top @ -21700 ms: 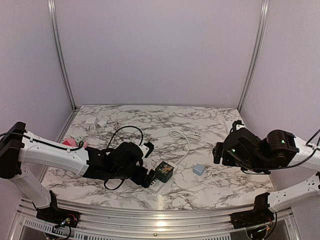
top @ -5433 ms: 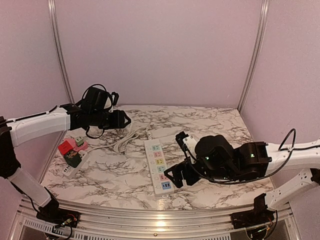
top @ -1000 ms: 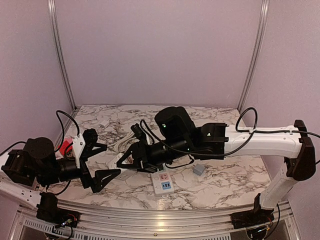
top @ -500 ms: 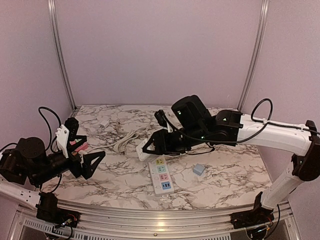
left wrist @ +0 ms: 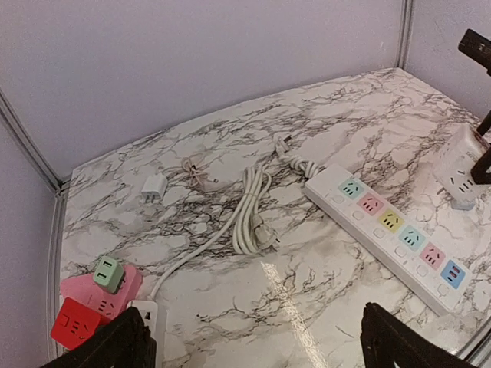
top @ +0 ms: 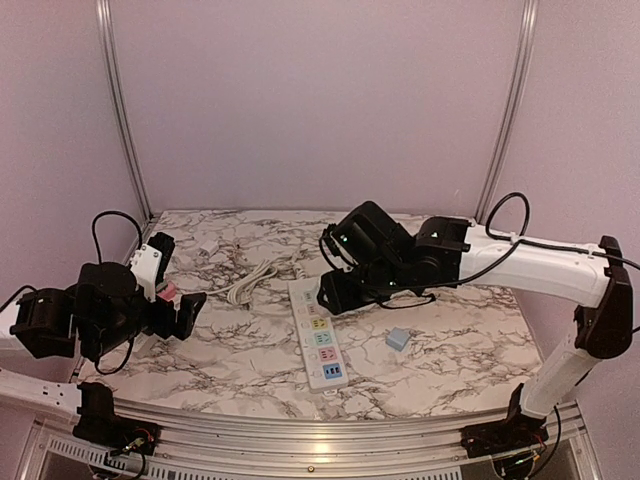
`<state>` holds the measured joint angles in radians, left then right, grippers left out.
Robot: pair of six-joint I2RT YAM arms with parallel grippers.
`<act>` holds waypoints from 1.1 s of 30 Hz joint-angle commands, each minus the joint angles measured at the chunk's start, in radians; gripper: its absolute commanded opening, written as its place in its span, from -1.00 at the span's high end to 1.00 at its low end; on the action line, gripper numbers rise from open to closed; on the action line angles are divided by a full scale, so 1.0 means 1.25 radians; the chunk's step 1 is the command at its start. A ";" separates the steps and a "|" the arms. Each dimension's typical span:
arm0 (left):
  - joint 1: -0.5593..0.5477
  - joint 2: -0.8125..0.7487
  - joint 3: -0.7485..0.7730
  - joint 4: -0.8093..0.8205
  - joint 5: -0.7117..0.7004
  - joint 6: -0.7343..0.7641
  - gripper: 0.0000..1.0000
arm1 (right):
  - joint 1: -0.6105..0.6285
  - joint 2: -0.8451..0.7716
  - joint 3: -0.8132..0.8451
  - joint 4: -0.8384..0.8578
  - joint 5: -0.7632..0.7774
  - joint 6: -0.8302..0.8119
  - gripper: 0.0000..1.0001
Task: Insert the plug
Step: Insert the plug into the socket slot.
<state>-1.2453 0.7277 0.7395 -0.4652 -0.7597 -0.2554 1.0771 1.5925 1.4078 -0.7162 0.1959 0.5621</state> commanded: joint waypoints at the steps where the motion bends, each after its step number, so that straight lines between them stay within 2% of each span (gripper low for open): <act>1: 0.119 0.001 0.007 -0.027 0.097 -0.021 -0.98 | -0.005 0.049 0.064 -0.008 0.067 -0.055 1.00; 9: 0.190 -0.027 -0.027 0.003 0.165 -0.013 -0.98 | -0.004 0.161 0.117 -0.038 0.065 -0.093 1.00; 20: 0.314 -0.008 -0.039 0.034 0.246 -0.002 -0.98 | -0.004 0.234 0.167 -0.038 0.079 -0.131 1.00; 33: 0.363 -0.022 -0.050 0.046 0.259 0.002 -0.98 | -0.006 0.283 0.185 -0.028 0.098 -0.144 1.00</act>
<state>-0.8036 0.7010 0.6865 -0.4381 -0.4503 -0.2626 1.0767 1.9549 1.6032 -0.7719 0.2947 0.3912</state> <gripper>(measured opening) 0.988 0.514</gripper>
